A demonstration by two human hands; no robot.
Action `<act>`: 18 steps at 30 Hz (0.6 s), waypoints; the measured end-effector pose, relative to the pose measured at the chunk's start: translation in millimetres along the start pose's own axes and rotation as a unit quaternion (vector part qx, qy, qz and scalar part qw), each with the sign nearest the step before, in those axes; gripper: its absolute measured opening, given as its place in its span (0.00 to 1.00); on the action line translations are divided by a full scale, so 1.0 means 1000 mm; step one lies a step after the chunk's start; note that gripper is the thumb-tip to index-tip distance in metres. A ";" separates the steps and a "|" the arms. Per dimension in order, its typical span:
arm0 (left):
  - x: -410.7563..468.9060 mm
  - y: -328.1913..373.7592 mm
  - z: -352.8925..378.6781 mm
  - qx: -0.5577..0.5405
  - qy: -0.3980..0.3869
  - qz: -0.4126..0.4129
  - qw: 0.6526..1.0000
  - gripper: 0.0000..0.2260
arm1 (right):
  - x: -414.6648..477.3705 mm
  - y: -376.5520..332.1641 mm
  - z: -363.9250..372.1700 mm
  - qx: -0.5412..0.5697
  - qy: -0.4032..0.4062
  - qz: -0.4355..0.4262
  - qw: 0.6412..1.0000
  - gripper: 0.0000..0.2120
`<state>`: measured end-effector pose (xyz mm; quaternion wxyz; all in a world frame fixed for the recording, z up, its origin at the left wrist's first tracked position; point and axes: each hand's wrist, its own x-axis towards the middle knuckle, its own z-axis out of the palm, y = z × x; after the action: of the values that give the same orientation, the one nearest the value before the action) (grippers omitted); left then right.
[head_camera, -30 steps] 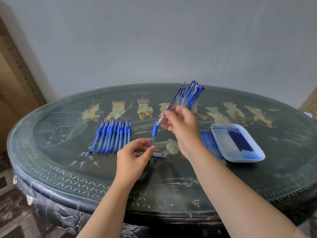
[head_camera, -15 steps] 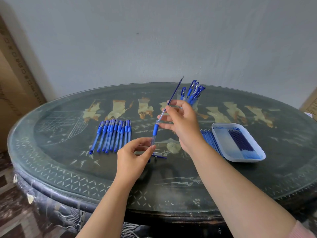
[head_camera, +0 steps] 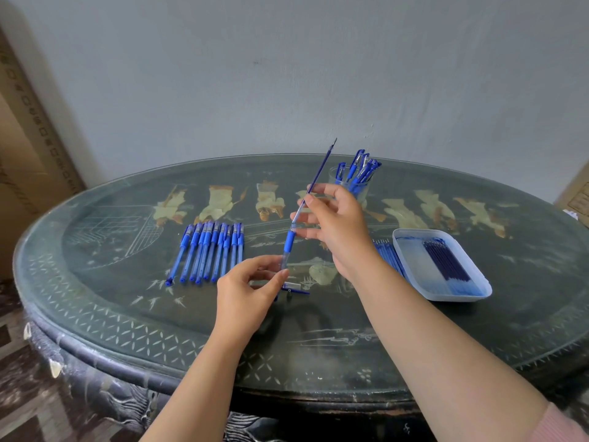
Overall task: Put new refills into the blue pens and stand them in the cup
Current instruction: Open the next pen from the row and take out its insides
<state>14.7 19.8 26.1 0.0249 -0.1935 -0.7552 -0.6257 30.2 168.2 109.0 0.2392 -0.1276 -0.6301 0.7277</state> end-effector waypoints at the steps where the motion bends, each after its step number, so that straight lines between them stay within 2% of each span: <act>1: 0.000 0.000 0.000 -0.001 0.000 0.000 1.000 0.09 | 0.000 0.000 0.000 0.000 0.000 0.002 1.000 0.05; 13: 0.000 0.000 -0.001 0.003 -0.004 0.004 1.000 0.09 | 0.000 0.000 0.001 -0.002 -0.009 0.012 1.000 0.04; 18: 0.000 0.000 -0.002 0.006 0.005 0.006 1.000 0.09 | -0.003 -0.001 0.000 -0.100 -0.057 0.007 0.993 0.05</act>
<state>14.1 18.3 26.7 0.0336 -0.1944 -0.7580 -0.6217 32.7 166.6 109.9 0.1840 -0.1139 -0.7112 0.6689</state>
